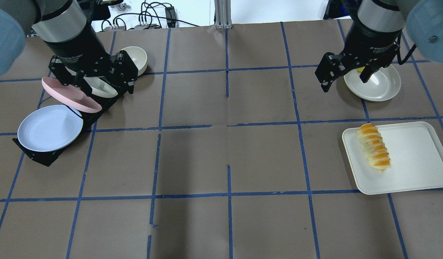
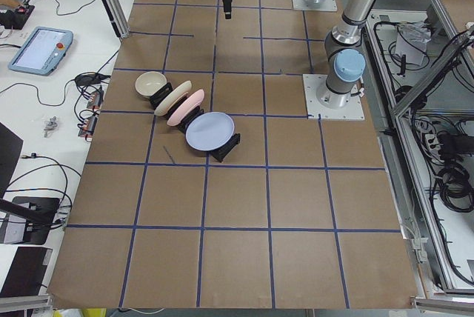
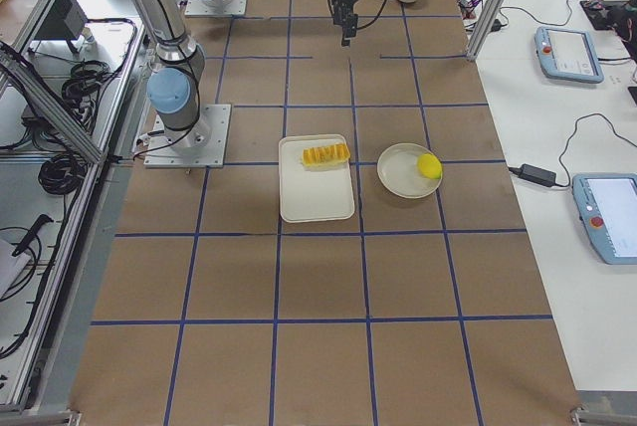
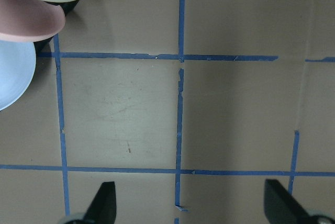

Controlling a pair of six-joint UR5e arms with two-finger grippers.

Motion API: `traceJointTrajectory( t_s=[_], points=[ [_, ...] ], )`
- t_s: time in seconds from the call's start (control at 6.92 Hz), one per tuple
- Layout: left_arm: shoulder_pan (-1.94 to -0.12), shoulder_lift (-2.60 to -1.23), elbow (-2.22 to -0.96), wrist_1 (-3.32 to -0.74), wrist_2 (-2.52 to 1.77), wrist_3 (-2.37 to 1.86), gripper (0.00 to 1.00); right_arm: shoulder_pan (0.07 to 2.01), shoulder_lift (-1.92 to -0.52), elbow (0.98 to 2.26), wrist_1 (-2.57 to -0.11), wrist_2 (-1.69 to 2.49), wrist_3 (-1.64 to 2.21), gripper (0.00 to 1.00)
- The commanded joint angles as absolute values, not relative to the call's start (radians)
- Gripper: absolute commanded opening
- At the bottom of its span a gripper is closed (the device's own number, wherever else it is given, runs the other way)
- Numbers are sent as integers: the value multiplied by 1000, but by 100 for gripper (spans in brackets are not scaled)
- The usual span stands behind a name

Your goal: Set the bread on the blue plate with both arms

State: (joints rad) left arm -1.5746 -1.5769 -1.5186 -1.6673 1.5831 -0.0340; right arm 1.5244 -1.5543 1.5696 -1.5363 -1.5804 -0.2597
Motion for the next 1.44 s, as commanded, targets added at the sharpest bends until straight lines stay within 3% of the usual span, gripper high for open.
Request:
traceJointTrajectory(
  t_s=[0.0, 0.29, 0.58, 0.87, 1.01, 1.3],
  points=[
    [-1574, -1577, -1519, -1667, 1582, -34, 100, 1523, -1549, 1577, -1551, -1568, -259, 100],
    [-1533, -1577, -1545, -1664, 1592, 56, 100, 1525, -1546, 1591, -1624, -1577, -277, 100],
    [-1288, -1601, -1552, -1664, 1577, 328, 100, 1421, -1494, 1643, -1717, -1577, -486, 98],
    [-1101, -1667, -1522, -1660, 1577, 548, 100, 1193, -1494, 1844, -1901, -1569, -657, 97],
    [-992, -1713, -1517, -1654, 1574, 651, 100, 1174, -1494, 1938, -2007, -1578, -657, 97],
    [-873, -1851, -1514, -1529, 1530, 826, 100, 1164, -1461, 2009, -2088, -1572, -667, 95]
  ],
)
